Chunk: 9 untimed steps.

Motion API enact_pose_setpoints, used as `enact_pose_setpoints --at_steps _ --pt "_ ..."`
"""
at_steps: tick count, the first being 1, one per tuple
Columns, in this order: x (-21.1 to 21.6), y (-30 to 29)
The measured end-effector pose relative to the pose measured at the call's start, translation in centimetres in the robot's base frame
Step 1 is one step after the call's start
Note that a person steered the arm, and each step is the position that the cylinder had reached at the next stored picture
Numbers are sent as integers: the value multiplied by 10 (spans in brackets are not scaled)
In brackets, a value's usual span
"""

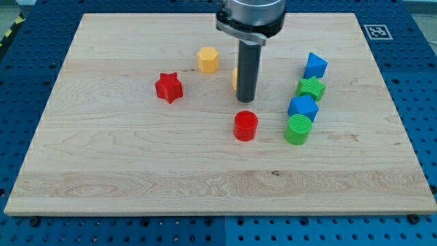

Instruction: Move the cube to the right

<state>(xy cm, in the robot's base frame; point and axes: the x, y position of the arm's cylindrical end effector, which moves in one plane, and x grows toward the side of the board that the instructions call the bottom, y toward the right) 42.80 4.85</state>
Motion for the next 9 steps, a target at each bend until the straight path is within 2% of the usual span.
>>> enact_pose_setpoints --at_steps 2,6,7,8,9 --pt "0 13" --pt "26 91" --pt "26 94" --pt "25 72" --pt "9 63"
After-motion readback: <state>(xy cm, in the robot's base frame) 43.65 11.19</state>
